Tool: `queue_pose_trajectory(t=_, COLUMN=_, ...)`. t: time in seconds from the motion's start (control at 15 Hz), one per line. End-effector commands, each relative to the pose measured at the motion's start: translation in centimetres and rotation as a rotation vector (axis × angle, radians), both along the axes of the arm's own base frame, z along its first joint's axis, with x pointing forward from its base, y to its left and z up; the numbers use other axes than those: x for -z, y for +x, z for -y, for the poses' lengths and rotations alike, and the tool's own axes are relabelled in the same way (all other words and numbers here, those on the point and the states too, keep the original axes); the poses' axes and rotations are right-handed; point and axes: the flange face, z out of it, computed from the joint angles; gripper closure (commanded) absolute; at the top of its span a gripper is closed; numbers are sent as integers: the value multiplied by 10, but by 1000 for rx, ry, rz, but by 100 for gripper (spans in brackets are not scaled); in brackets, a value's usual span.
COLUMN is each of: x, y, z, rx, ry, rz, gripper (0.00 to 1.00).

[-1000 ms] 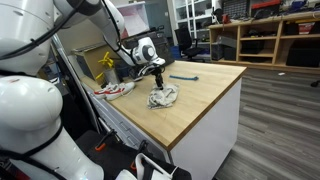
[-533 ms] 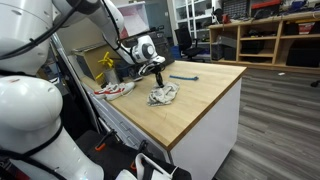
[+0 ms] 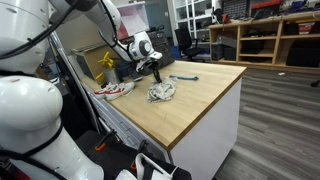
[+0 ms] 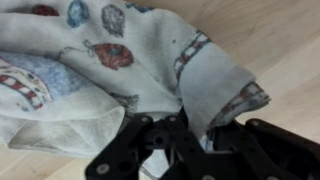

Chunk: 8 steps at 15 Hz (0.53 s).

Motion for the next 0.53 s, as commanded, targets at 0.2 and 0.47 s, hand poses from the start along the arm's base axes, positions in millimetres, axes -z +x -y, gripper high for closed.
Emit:
queue_pose_trajectory(t=0.2, x=-69, y=-31, z=-1, rx=-107, ry=66, rz=114, gripper=96)
queue_pose_trajectory(t=0.47, x=-78, y=-66, z=10, rx=-173, ry=86, rz=112, gripper=96)
